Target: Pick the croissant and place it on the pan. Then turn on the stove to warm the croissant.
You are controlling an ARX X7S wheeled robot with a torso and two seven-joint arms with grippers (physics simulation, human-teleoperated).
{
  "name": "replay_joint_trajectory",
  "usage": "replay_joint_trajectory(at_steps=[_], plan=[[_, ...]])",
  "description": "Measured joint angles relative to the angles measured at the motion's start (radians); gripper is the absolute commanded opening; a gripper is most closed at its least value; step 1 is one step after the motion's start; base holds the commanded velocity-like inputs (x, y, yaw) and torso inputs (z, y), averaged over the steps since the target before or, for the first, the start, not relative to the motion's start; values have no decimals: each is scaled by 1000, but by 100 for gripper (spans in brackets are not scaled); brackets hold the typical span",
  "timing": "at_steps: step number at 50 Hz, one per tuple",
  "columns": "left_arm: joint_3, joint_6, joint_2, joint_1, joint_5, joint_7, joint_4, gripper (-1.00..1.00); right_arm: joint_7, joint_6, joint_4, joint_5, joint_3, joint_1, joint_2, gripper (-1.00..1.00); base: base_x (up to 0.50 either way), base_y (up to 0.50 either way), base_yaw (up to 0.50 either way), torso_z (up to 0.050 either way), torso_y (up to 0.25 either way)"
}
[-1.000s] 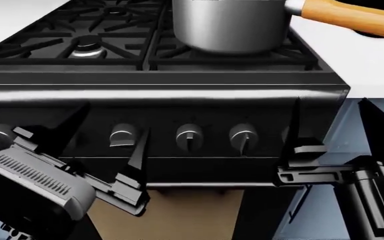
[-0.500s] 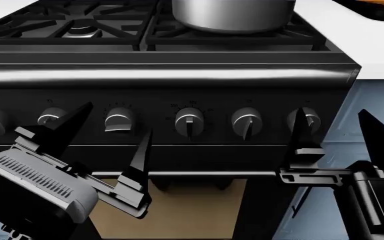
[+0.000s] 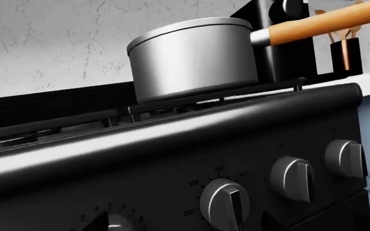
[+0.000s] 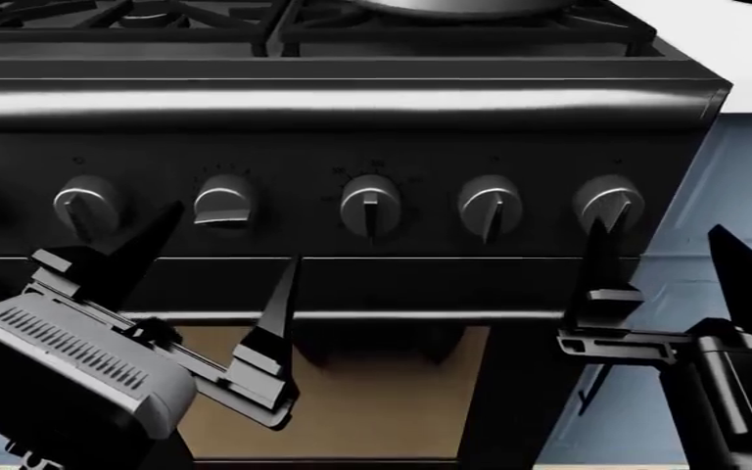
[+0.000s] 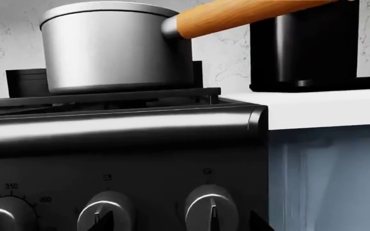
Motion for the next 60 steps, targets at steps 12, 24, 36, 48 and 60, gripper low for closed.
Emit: replay_joint_trajectory(at_steps=[12, 24, 36, 48, 60], plan=[[1, 27, -5, 19, 6, 8, -15, 100, -11, 3, 12, 44, 3, 22, 9, 100, 0, 0, 0, -8, 0], [1, 47, -10, 33, 9, 10, -22, 100, -26, 7, 20, 95, 14, 44, 38, 100, 0, 0, 0, 0, 0], [2, 70, -12, 50, 18, 12, -28, 100, -22, 43, 24, 140, 16, 76, 69, 100, 0, 0, 0, 0, 0], [1, 102, -21, 68, 26, 16, -31, 100, -16, 71, 27, 169, 6, 77, 90, 100, 0, 0, 0, 0, 0], [-3, 131, -34, 82, 32, 17, -34, 100, -26, 87, 40, 184, -6, 74, 90, 100, 0, 0, 0, 0, 0]])
